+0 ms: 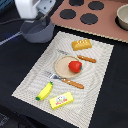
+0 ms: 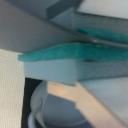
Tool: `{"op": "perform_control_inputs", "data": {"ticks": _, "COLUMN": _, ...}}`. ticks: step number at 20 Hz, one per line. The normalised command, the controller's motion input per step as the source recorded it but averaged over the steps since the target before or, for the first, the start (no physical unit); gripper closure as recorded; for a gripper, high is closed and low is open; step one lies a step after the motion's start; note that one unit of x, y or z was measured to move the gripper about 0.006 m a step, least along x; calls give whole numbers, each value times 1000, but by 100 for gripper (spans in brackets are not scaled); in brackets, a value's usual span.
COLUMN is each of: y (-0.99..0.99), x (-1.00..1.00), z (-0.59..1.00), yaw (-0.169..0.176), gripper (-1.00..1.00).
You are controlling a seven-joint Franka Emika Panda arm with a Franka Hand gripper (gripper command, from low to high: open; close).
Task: Interact with the objects in diverse but meaningful ways.
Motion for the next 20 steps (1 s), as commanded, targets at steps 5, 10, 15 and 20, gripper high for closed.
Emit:
{"op": "perform_control_inputs", "data": {"ticks": 5, "y": 863, "x": 505, "z": 241, "yaw": 22, "gripper": 100}}
{"op": "perform_control_inputs", "data": {"ticks": 10, "y": 853, "x": 273, "z": 168, "yaw": 39, "gripper": 100}}
{"op": "perform_control_inputs", "data": {"ticks": 15, "y": 871, "x": 115, "z": 83, "yaw": 56, "gripper": 100}}
{"op": "perform_control_inputs", "data": {"ticks": 20, "y": 863, "x": 72, "z": 79, "yaw": 51, "gripper": 100}}
